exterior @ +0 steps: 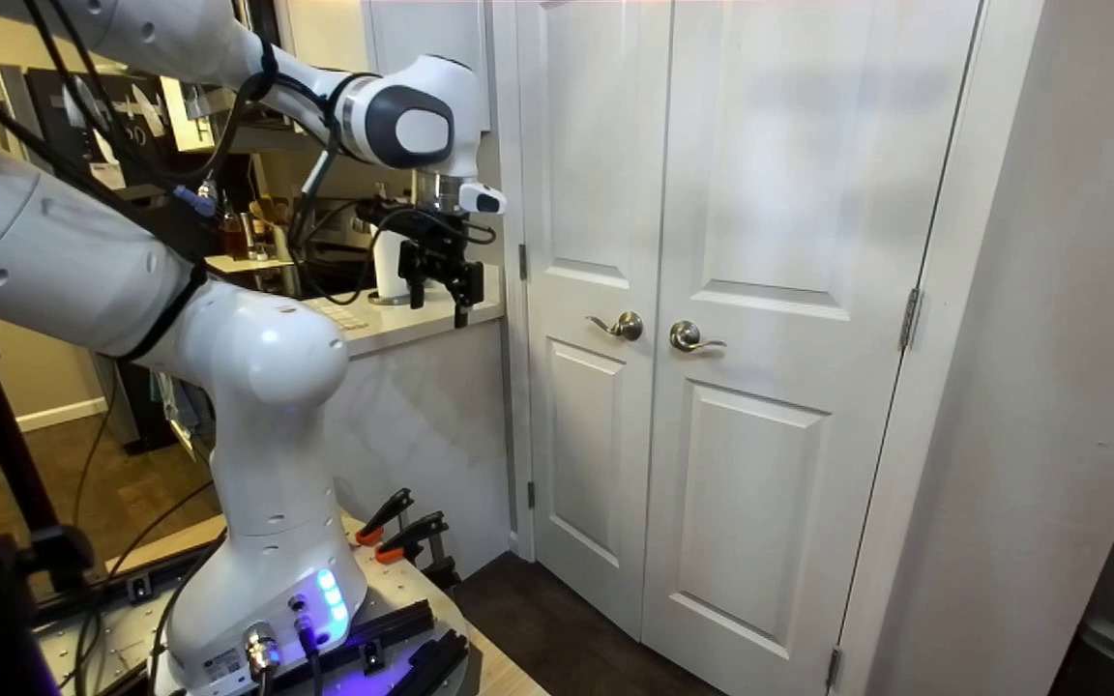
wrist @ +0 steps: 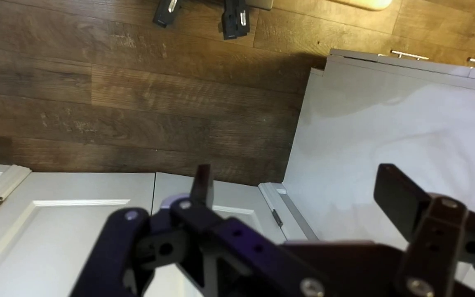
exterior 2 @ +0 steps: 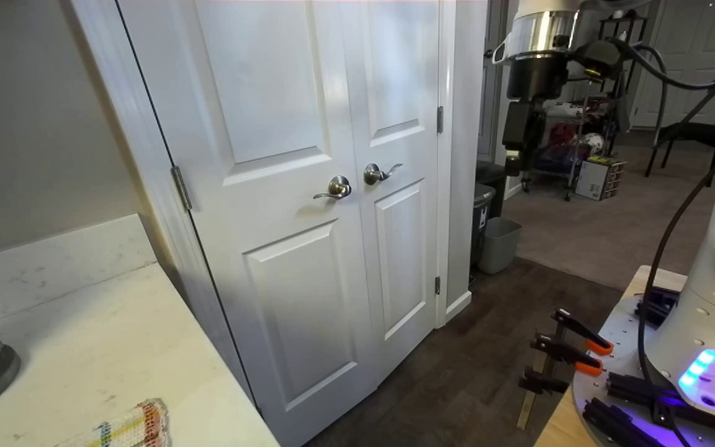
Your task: Open the left door
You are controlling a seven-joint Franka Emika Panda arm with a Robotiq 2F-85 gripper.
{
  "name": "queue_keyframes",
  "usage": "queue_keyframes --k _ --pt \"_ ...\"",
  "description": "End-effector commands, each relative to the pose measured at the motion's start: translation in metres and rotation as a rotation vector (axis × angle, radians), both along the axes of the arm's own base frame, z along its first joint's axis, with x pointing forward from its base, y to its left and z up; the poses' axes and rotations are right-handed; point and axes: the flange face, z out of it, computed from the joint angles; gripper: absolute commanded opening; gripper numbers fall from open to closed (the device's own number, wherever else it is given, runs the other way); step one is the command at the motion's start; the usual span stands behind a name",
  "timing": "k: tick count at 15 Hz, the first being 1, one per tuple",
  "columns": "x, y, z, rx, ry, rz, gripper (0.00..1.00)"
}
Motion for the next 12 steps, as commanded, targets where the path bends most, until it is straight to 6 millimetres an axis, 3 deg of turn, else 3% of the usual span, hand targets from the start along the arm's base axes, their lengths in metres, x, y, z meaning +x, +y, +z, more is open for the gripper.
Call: queue_keyframes --k 1,8,12 --pt "0.036 0.004 -0.004 -0.07 0.01 0.013 1.0" --pt "0.134 0.041 -0.018 -0.135 -0.059 0.057 1.0" --pt "0.179 0.058 -0.024 -0.146 -0.066 0.084 1.0"
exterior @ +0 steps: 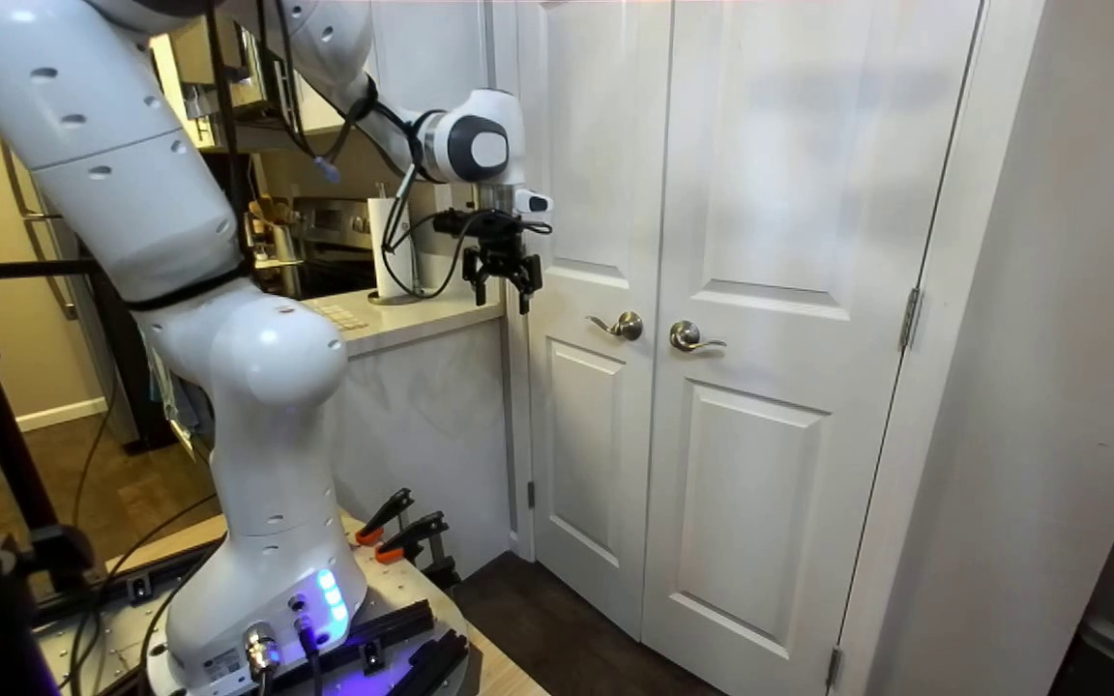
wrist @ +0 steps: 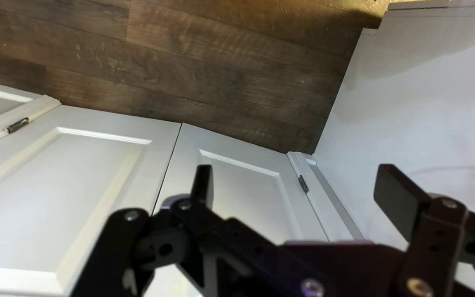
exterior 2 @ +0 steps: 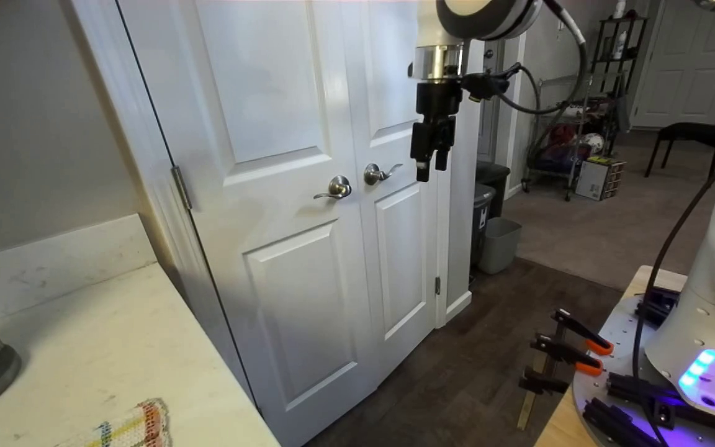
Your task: Open the left door
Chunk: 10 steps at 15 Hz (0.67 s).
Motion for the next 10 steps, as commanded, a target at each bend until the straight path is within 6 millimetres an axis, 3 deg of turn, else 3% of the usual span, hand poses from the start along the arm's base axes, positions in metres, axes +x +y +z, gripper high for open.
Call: queue_keyframes --k 1,6,10 --pt "0.044 0.012 -0.008 -0.026 0.002 0.008 1.0" --pt "0.091 0.013 -0.02 -0.072 0.001 -0.068 1.0" --pt "0.13 0.009 -0.039 -0.16 0.003 -0.254 1.0"
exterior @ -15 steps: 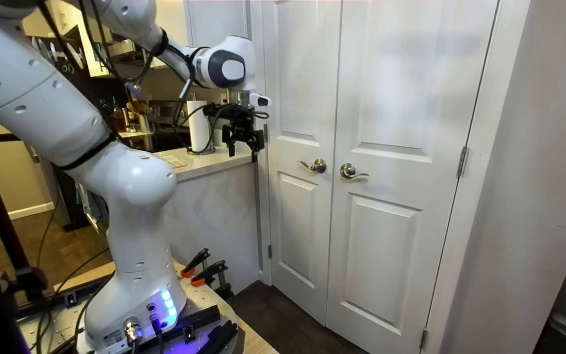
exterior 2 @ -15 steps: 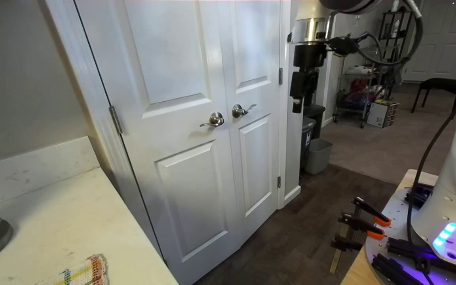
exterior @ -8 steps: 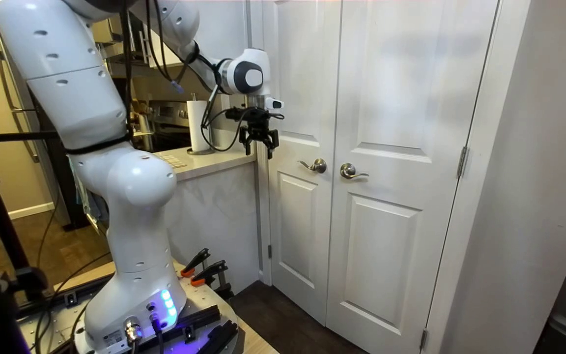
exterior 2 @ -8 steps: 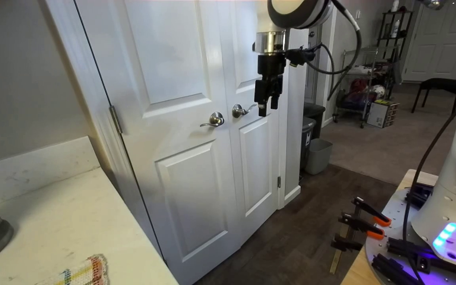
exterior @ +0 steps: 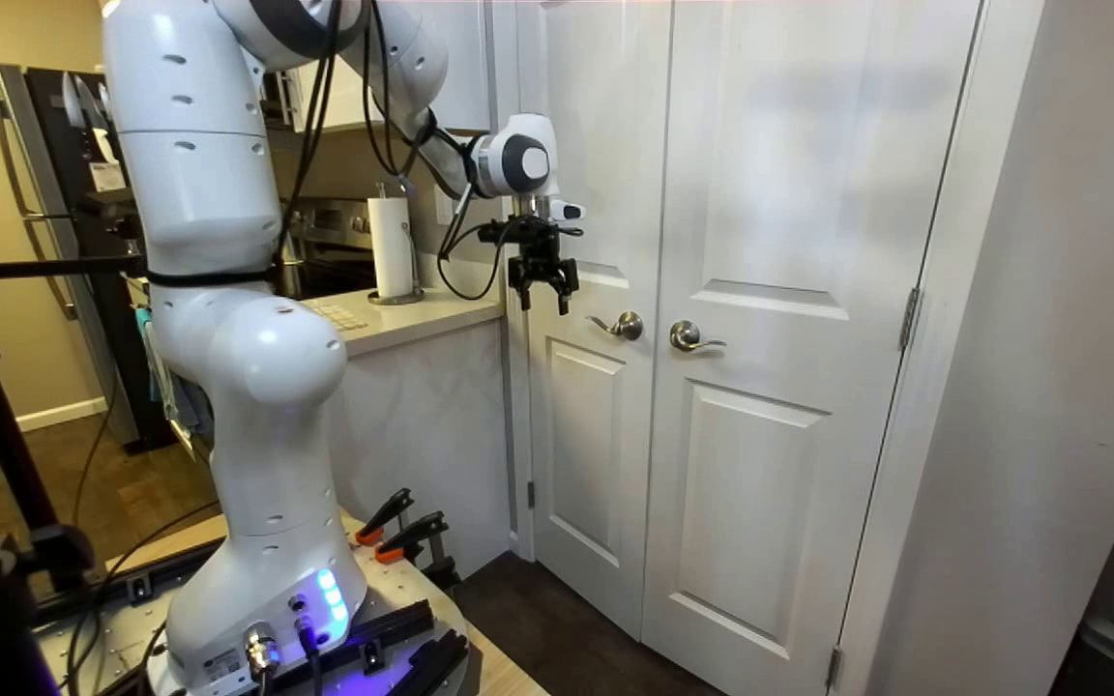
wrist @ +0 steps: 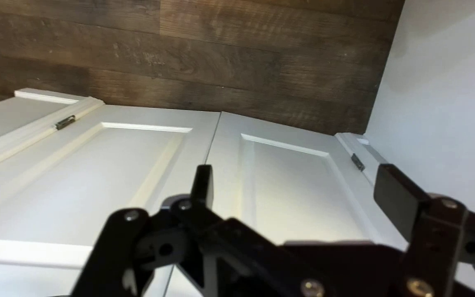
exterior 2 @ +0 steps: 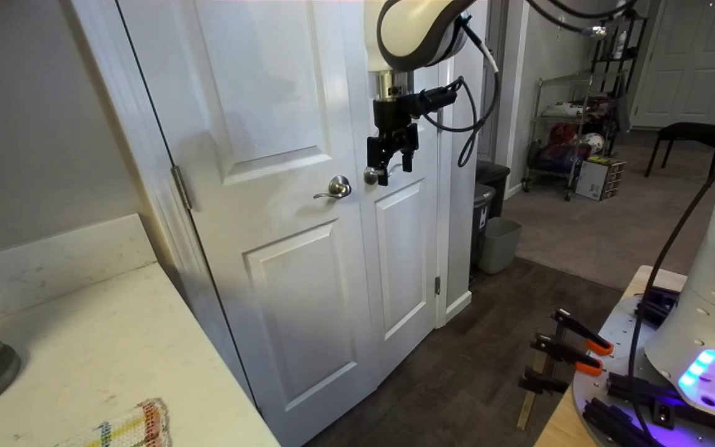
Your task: Open the left door
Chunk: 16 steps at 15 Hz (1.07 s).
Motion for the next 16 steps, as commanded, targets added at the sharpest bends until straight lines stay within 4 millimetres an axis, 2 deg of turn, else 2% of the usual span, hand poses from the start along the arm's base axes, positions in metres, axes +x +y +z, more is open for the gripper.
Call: queue_keyframes --k 1,5,13,16 --pt "0.038 -0.004 -0.02 -0.067 0.004 -0.149 1.0" --pt "0.058 -0.001 -0.036 -0.053 0.039 -0.182 1.0" --pt "0.058 0.001 -0.039 -0.043 0.022 -0.161 1.0" --pt "0.048 -0.003 -0.037 -0.051 0.004 -0.187 1.0"
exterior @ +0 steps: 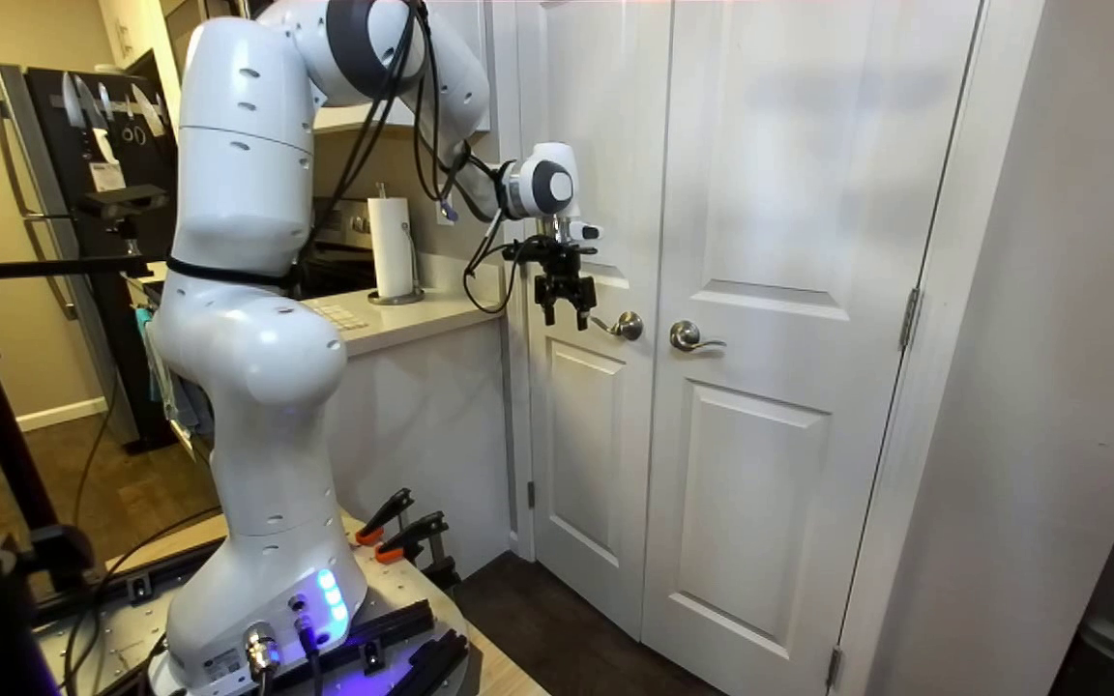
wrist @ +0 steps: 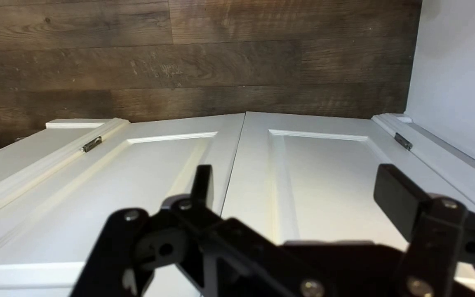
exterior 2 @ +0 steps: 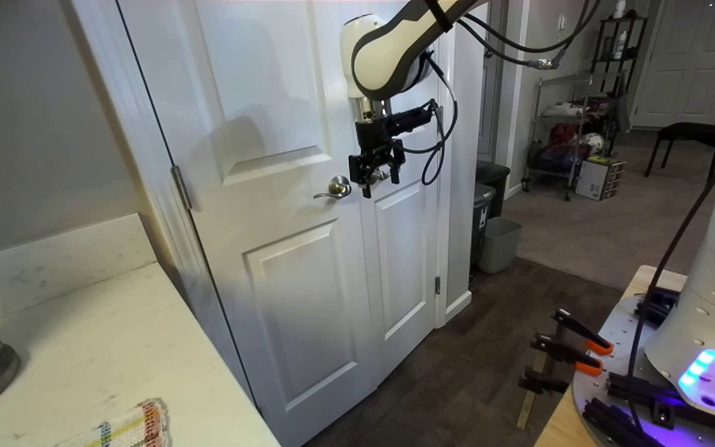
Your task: Open the left door
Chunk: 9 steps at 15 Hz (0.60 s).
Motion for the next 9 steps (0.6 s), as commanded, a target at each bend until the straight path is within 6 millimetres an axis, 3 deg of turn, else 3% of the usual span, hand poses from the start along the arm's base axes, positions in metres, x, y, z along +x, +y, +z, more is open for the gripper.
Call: queue_keyframes --k 1,9 --pt "-0.006 -0.005 0.003 -0.015 -0.032 -0.025 1.0" --pt "0.064 -0.007 -0.01 -0.004 -0.181 0.016 1.0"
